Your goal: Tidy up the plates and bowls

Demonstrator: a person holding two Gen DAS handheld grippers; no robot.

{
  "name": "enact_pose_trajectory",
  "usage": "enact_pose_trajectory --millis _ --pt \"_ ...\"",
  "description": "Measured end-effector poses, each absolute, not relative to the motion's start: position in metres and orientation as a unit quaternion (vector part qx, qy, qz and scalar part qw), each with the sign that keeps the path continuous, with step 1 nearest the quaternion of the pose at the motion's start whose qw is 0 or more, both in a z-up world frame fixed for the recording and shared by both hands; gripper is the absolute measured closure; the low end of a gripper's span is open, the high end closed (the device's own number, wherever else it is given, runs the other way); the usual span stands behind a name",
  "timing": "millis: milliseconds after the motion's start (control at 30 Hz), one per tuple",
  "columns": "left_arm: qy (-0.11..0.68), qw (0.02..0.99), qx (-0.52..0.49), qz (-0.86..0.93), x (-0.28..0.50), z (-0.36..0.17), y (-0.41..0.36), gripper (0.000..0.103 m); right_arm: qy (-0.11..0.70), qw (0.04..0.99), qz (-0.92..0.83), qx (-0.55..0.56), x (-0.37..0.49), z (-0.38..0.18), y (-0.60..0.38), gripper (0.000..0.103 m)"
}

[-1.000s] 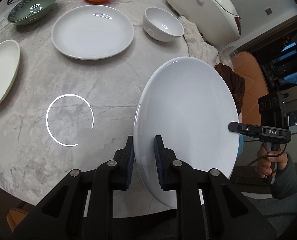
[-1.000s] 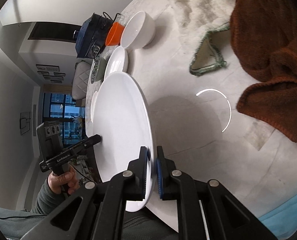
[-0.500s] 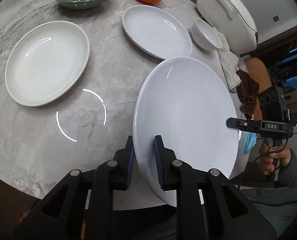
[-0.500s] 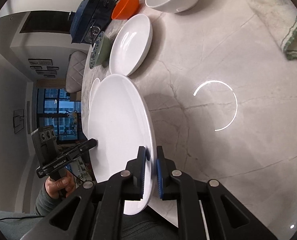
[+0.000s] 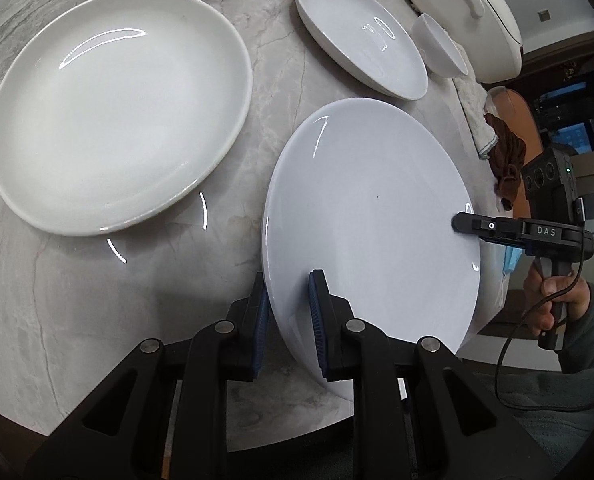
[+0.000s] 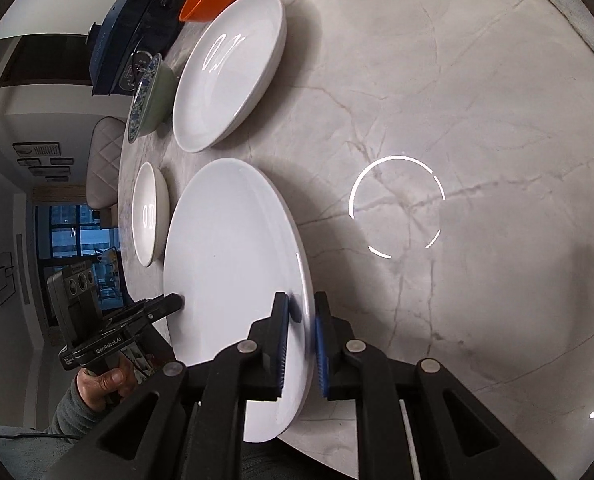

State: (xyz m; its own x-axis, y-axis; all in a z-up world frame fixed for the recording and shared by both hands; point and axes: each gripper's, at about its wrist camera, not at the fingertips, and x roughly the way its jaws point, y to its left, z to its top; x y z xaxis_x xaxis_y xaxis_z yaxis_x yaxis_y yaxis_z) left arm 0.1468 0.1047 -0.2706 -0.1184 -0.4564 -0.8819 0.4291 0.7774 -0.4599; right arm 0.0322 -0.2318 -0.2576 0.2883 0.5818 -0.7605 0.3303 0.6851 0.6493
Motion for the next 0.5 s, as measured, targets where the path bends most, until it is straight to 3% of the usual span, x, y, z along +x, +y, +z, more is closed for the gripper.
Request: enact_pose_trajectory --millis 267,333,367,400,467,500 --pt "0.661 0.662 -0.004 -0.352 0.151 -0.273 0.101 0.080 0.582 0.725 0.068 0.362 0.032 -0.260 -0.229 0.082" --pt "0.654 0.666 -0.003 -0.358 0.147 -0.266 0.102 0.065 0.571 0.734 0.062 0.361 0.021 -0.259 -0.234 0.072" --pt "0.646 0.673 -0.002 -0.360 0.144 -0.260 0.104 0.040 0.560 0.740 0.060 0.367 0.017 -0.255 -0.237 0.063" --pt "0.638 0.680 -0.007 -0.362 0.143 -0.253 0.107 0.027 0.544 0.749 0.059 0.373 0.012 -0.250 -0.240 0.058" --pt "0.621 0.695 -0.026 -0.362 0.143 -0.236 0.117 0.027 0.511 0.766 0.056 0.386 -0.001 -0.240 -0.247 0.041" --pt "0.613 0.701 -0.037 -0.363 0.144 -0.227 0.123 0.026 0.497 0.772 0.049 0.393 -0.009 -0.236 -0.251 0.038"
